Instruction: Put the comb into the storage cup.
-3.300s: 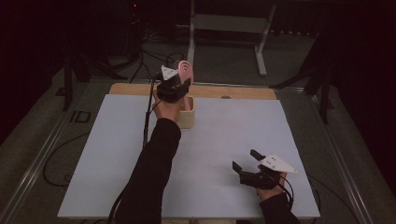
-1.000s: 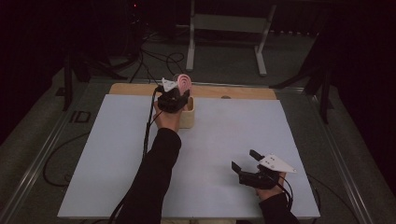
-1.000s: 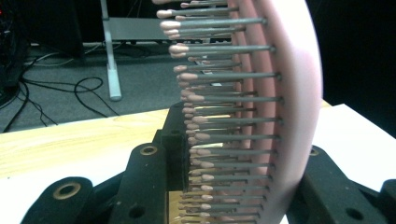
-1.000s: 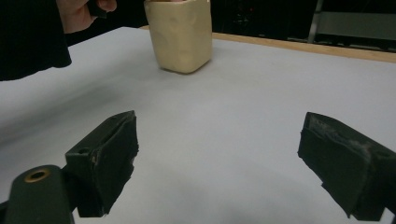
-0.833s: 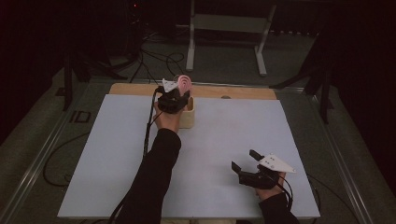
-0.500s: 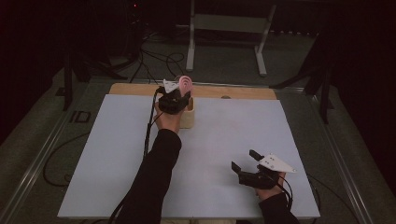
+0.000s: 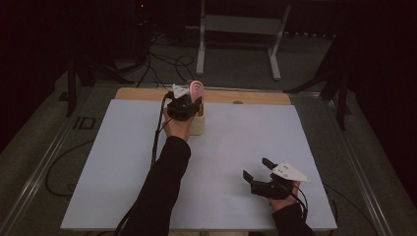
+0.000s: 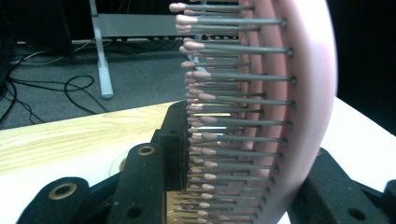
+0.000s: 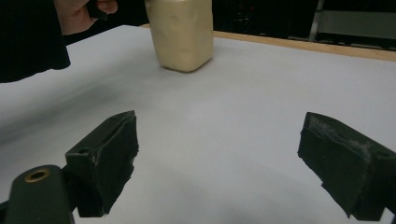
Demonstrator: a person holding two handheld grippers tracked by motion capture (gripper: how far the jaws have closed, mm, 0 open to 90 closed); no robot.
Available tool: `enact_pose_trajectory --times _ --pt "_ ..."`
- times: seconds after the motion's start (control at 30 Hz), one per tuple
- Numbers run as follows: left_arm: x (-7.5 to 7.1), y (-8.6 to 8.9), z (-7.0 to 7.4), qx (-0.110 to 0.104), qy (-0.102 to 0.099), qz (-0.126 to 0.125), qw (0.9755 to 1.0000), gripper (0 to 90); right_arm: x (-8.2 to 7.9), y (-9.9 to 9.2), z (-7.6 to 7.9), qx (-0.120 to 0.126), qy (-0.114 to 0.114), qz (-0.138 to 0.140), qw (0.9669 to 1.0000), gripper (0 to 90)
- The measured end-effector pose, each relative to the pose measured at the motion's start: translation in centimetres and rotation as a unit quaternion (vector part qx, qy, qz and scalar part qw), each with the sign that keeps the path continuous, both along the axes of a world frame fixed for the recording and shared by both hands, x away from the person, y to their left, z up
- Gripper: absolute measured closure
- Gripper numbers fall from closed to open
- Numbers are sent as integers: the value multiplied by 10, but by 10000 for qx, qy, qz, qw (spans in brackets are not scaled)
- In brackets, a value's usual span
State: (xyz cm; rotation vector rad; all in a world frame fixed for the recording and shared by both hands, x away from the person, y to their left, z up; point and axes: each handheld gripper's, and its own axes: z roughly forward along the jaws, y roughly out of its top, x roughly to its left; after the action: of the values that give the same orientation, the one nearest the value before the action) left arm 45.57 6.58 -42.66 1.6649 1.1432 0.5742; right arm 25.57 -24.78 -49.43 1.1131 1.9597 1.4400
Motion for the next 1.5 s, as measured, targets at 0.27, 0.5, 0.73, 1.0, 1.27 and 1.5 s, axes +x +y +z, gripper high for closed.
enact_pose_trajectory --times 0.27,0.5,0.73,1.0,1.27,1.5 --pt "0 -3 -1 37 2 -53 10000 600 0 0 0 -4 -5 -13 10000 118" --pt "2 -2 -4 157 79 -30 9998 522 0 -1 0 -5 4 -16 10000 119" --pt "3 1 -2 295 58 84 9995 467 1 -1 0 -2 9 -13 10000 119" --pt "5 6 -2 423 151 238 9987 417 0 -2 0 -2 1 -15 10000 119" --pt "5 7 -2 485 179 306 9982 373 0 -1 0 -5 14 -19 10000 119" --pt "5 8 -2 524 179 333 9979 372 0 -1 0 -11 18 -10 10000 119"
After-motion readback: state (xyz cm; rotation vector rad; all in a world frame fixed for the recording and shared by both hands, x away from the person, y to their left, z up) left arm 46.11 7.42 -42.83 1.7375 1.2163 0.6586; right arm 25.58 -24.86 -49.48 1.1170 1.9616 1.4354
